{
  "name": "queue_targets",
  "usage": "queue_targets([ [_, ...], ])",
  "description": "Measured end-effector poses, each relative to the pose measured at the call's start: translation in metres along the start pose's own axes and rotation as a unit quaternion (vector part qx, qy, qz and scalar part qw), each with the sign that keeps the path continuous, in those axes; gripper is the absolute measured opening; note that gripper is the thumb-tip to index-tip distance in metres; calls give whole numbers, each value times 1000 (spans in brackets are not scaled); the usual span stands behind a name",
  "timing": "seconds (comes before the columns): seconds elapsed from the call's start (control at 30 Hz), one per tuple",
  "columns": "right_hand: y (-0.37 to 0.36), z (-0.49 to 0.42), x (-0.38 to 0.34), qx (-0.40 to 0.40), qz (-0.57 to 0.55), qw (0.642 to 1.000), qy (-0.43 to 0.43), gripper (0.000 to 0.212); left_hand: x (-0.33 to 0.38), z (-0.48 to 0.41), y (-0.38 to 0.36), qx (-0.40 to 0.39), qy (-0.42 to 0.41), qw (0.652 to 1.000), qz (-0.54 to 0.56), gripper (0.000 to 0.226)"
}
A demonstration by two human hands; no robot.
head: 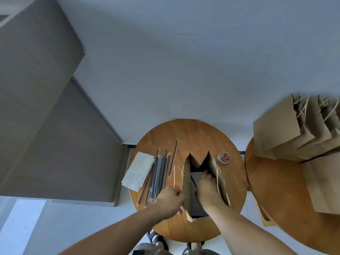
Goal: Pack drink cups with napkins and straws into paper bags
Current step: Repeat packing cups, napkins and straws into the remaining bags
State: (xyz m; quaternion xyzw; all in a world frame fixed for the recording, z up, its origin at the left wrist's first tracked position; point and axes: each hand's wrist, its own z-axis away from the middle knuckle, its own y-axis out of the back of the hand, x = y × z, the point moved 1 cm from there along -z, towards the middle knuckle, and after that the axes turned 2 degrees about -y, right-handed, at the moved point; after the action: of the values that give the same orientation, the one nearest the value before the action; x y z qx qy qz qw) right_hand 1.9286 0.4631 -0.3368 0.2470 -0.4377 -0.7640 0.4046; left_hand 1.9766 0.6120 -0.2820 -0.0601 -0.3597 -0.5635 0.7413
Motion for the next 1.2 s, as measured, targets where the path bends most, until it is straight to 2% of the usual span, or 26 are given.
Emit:
queue_targets([
  [0.07, 21, 3, -4, 40, 15, 999, 27, 55, -1, -2, 0, 19, -17, 1000, 1, 18],
  [0.13, 46, 9, -7, 61, 30, 996, 60, 46, -5, -5, -1, 26, -33, 999, -2, 20],
  [0.2, 75, 14, -4, 98, 39, 991, 82, 39, -2, -5, -1, 14, -41, 999, -3, 37],
  [0.3, 109, 21, 12, 183, 42, 977, 102, 40, 0, -6, -2, 7, -47, 999, -10, 53],
  [0.37, 123, 26, 27, 179, 4, 981, 68, 46, 3, -6, -2, -4, -51, 999, -2, 60],
  [0.4, 127, 25, 35, 140, -40, 989, 29, 52, 5, -5, -2, -12, -52, 999, 1, 64],
  [0.47, 130, 24, 53, -14, -170, 984, -56, 69, 7, -6, -2, -30, -56, 998, -8, 73],
  [0.5, 130, 24, 62, -100, -270, 954, -86, 78, 8, -8, -3, -37, -61, 997, -24, 78],
  [0.57, 129, 28, 75, -236, -452, 855, -96, 93, 10, -11, -4, -55, -77, 994, -53, 86],
  [0.6, 126, 30, 79, -267, -506, 816, -85, 96, 12, -12, -6, -67, -81, 993, -56, 90],
  [0.63, 121, 31, 82, -276, -532, 797, -78, 96, 13, -14, -8, -78, -84, 992, -55, 93],
  [0.67, 115, 34, 81, -270, -538, 794, -81, 96, 14, -15, -10, -83, -82, 992, -53, 94],
  [0.77, 94, 40, 68, -240, -497, 828, -103, 96, 10, -20, -17, -72, -68, 993, -61, 94],
  [0.87, 80, 45, 57, -264, -489, 824, -107, 99, 12, -20, -22, -96, -55, 992, -52, 86],
  [0.97, 74, 44, 54, -272, -488, 822, -109, 92, 17, -19, -23, -131, -36, 990, -40, 73],
  [1.03, 69, 42, 58, -270, -469, 835, -95, 84, 17, -21, -23, -170, -1, 984, -52, 83],
  [1.13, 62, 43, 70, -271, -420, 864, -68, 70, 16, -19, -25, -233, 42, 968, -90, 113],
  [1.2, 58, 48, 77, -289, -396, 869, -59, 57, 16, -17, -28, -205, 40, 964, -162, 100],
])
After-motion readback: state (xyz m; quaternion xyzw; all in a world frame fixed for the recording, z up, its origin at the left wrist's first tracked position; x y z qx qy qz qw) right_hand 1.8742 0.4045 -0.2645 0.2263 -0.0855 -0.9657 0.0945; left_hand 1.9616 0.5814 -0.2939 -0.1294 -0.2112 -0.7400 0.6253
